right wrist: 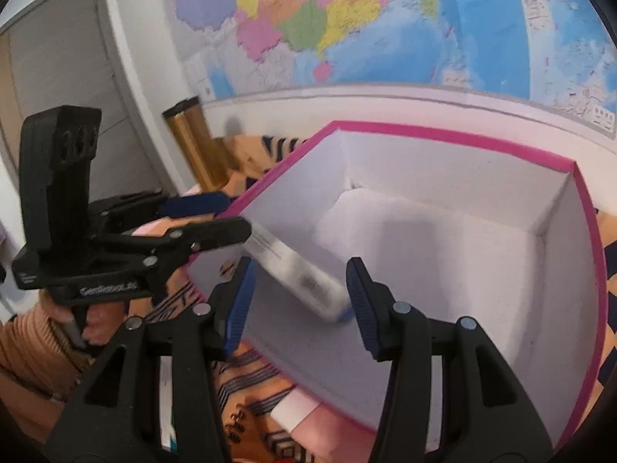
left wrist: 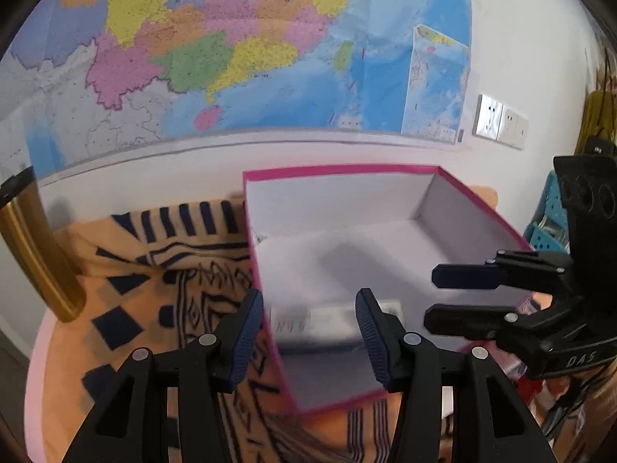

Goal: Organize rigid objects
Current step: 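Lower the white box into the pink box and open the left tool, then move the left tool onto the white-and-teal levofloxacin box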

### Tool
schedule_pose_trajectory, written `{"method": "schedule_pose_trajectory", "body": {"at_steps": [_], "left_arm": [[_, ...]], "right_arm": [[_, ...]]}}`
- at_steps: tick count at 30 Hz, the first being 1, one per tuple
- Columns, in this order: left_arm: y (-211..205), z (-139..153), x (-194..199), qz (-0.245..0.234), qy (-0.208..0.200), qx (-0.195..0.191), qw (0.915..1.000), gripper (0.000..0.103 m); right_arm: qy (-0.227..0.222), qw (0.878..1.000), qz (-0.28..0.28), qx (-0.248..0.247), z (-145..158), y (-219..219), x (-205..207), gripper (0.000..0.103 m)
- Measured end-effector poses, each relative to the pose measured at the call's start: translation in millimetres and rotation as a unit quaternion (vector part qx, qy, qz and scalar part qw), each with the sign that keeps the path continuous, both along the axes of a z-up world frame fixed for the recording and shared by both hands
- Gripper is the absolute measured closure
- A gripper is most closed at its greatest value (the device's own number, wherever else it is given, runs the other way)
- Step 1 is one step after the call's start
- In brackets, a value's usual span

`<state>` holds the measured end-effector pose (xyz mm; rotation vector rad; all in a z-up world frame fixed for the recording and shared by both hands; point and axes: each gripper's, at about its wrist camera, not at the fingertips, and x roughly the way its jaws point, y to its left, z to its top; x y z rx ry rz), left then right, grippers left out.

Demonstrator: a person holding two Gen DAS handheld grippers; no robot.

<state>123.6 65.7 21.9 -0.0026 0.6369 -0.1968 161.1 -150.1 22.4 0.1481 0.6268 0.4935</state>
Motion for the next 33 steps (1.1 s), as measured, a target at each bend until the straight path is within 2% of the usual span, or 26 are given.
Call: {"method": "schedule_pose_trajectory", "body": {"at_steps": [5,10,15,19,27,33], "left_arm": [[1,2,-14,0.005,-0.002,-0.005,1.0,0.052],[-9,5,-25,-0.011,-0.007,0.002,0.9999,0.05],[-18,6,-39,-0.028,-0.007,-0.006,0.9996,0.05],[-28,4,-52,-0.042,-0.009,-0.003,0.9991,0.046],[-43,-3,-72,-0.066,0.004,-0.013,0.9977,0.045],[-49,-19,-84,-0.066,0.023,-0.006,0.9976,0.045]], "right_arm": [[0.003,1.0,0.004,0.006,-1,-5,-14,0.051],[0.006,0.999,-0.007,0.034,2,-19,-31,0.051],[0.01,0.998,-0.022,0.053,1,-32,-49,0.051],[0.009,0.997,-0.034,0.068,-2,-44,-69,0.049],[0.015,0.996,-0.051,0.078,-11,-56,-97,0.048],[0.038,0.994,-0.059,0.087,-25,-58,-114,0.048]]}}
